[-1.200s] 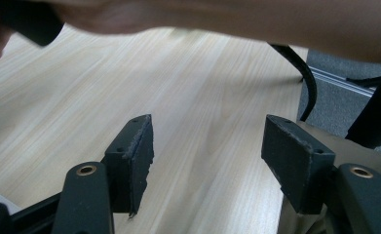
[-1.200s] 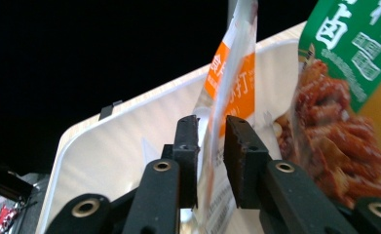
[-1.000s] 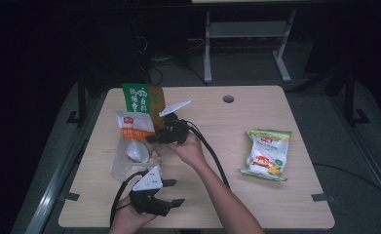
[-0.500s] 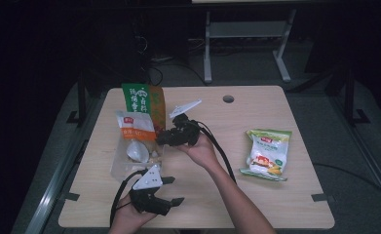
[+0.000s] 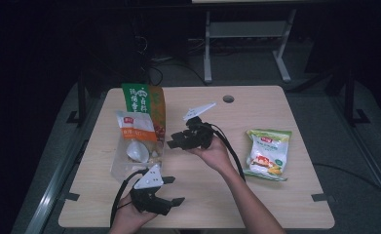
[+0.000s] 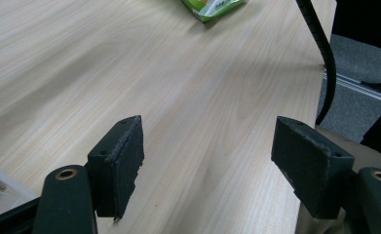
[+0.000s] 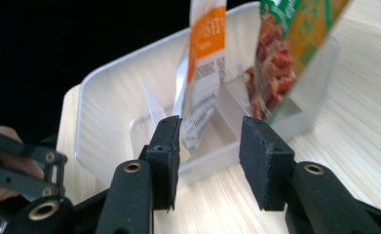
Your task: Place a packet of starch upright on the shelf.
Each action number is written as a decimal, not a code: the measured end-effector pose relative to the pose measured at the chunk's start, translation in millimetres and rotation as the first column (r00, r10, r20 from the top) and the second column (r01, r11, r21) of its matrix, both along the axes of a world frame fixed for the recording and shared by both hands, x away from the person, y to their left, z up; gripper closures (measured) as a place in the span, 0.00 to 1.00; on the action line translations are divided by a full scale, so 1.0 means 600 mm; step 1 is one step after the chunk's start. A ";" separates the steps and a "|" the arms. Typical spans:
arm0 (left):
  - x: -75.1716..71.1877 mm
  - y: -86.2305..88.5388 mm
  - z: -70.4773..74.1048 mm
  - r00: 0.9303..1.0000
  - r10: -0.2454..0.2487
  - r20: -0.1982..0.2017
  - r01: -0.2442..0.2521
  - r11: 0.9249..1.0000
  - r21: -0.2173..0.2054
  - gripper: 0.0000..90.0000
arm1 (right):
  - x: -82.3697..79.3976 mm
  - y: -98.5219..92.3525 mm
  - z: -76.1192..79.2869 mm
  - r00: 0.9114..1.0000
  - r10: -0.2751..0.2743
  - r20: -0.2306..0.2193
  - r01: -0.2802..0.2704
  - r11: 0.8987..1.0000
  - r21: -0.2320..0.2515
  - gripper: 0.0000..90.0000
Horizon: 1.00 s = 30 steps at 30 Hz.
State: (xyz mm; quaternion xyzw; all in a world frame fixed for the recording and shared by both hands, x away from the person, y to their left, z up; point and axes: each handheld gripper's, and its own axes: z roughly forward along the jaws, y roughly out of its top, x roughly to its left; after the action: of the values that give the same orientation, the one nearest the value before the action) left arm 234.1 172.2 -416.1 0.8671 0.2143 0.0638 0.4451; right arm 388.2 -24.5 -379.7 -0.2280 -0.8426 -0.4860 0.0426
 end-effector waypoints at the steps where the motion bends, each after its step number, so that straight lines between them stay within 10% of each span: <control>1: 0.000 0.000 0.000 1.000 -0.001 -0.001 0.001 1.000 0.000 0.30 | -0.001 -0.006 0.000 1.000 -0.007 -0.004 0.007 1.000 -0.004 0.64; 30: 0.006 -0.013 -0.005 0.999 -0.007 -0.034 0.006 1.000 -0.011 0.29 | -0.037 -0.174 -0.010 0.988 -0.157 -0.006 0.157 0.987 -0.020 0.44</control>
State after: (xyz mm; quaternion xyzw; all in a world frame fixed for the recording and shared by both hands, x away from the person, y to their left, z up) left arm 237.7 164.3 -419.3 0.8663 0.2195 0.0465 0.4463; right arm 366.3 -128.7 -385.4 -0.2961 -0.8264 -0.4789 0.0052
